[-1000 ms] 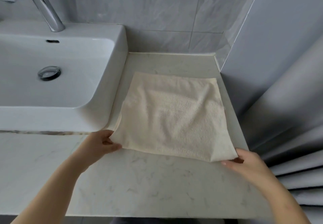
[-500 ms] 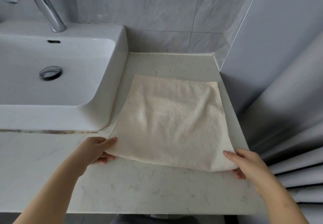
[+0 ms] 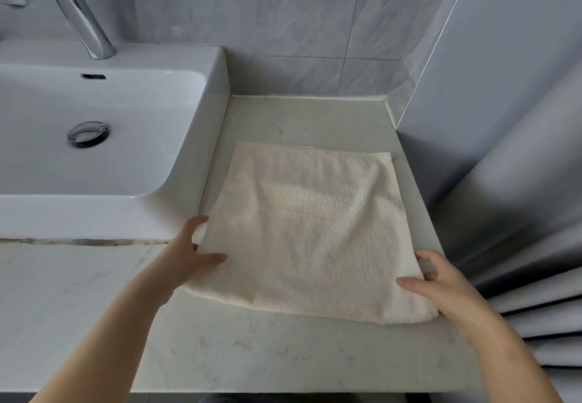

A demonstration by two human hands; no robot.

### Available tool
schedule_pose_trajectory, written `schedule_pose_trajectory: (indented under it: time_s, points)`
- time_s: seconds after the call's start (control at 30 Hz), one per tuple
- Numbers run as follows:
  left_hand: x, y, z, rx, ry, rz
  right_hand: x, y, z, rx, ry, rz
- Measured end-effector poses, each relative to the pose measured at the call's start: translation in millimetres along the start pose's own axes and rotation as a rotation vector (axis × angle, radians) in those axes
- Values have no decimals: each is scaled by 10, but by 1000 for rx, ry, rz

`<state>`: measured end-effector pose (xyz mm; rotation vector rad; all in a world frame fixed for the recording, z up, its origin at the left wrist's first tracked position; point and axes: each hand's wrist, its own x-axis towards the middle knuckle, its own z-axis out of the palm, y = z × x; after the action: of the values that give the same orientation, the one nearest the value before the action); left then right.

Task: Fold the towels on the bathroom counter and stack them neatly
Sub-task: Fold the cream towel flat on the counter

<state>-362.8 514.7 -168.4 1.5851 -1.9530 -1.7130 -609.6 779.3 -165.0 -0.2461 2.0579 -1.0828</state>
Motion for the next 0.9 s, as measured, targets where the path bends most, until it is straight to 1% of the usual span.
schedule_pose_trajectory:
  time_s: [0.03, 0.1, 0.17, 0.23, 0.3, 0.37, 0.43, 0.5, 0.53, 0.57, 0.63, 0.67, 0.73, 0.8, 0.83, 0.87, 0.9]
  points:
    - [-16, 24, -11, -29, -87, 11, -7, -8, -3, 22, -29, -15]
    - [-57, 46, -41, -12, -258, 4, -32, -11, -11, 32, -113, -27]
    - [-96, 52, -59, 16, -332, -19, -44, 16, -27, 9, -186, -14]
    - [-84, 33, -56, 0, -302, -14, -55, 34, -42, -3, -247, 5]
    - [-51, 38, -32, -83, -258, -11, -27, 34, -38, 30, -281, -3]
    - [-25, 98, 14, -209, -218, -9, 1, 2, -6, 180, -262, -31]
    - [3, 189, 62, -415, -171, -5, 53, -56, 12, 395, -230, -81]
    - [22, 294, 83, -701, -152, -9, 131, -98, 1, 546, -189, -172]
    - [26, 349, 87, -797, -142, 1, 162, -121, -7, 605, -171, -208]
    - [20, 403, 84, -819, -127, 11, 178, -155, -22, 647, -168, -232]
    - [4, 472, 76, -691, -91, 27, 180, -215, -45, 667, -155, -254]
    - [-6, 485, 70, -595, -89, 31, 188, -212, -57, 616, -152, -260]
    - [-15, 461, 57, -356, -116, 45, 177, -201, -66, 454, -200, -204]
    - [-6, 364, 39, -2, -129, 71, 163, -134, -52, 279, -197, -140]
    - [0, 301, 38, 133, -126, 73, 169, -72, -45, 188, -189, -113]
    - [4, 239, 43, 213, -121, 65, 199, 15, -46, 141, -195, -99]
    - [4, 182, 56, 244, -112, 49, 178, 50, -33, 106, -190, -78]
